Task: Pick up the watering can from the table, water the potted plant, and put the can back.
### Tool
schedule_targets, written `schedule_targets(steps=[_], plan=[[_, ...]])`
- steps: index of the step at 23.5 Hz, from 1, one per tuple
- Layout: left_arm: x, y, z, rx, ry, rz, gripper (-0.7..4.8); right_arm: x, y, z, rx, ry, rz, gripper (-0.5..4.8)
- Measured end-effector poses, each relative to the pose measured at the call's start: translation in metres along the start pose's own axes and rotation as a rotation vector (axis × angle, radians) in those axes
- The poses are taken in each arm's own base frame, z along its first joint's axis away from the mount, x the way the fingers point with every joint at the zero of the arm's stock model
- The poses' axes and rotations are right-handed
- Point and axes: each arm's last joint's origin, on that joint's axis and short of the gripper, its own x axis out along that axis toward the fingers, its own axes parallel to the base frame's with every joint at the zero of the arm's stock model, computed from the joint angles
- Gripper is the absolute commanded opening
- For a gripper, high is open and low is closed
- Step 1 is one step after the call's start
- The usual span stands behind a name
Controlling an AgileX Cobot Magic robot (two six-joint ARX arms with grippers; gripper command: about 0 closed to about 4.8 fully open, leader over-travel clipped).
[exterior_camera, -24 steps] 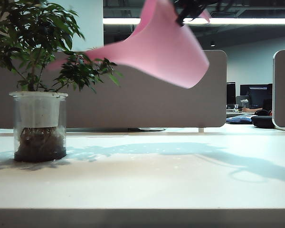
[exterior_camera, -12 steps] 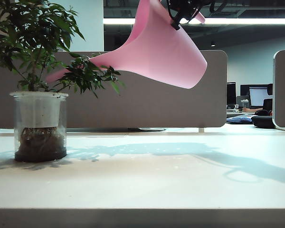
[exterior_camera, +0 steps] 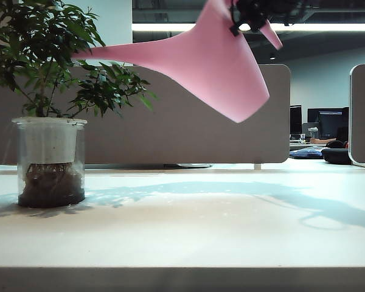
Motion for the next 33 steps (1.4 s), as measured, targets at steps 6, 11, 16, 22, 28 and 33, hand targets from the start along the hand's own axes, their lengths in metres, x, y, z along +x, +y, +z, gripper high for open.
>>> schedule_targets(steps=[6,11,16,22,28,33], plan=[[0.0,0.0,0.0,0.0,0.0,0.0,-0.05,0.001,-0.025,-0.038,0.397,0.116,-0.007,1.11],[0.0,0.0,0.0,0.0,0.0,0.0,-0.05,-0.007,-0.029,-0.085,0.65,0.179,-0.008,0.8],[0.0,0.0,0.0,0.0,0.0,0.0,-0.05,-0.034,0.006,-0.139,0.768,0.232,0.002,0.85],[0.0,0.0,0.0,0.0,0.0,0.0,-0.05,-0.044,0.035,-0.174,0.779,0.246,0.013,0.86],[0.0,0.0,0.0,0.0,0.001,0.001,-0.05,-0.043,0.042,-0.182,0.763,0.248,0.017,1.41],[0.0,0.0,0.0,0.0,0.001,0.0,-0.05,-0.043,0.039,-0.179,0.742,0.249,0.03,2.13]])
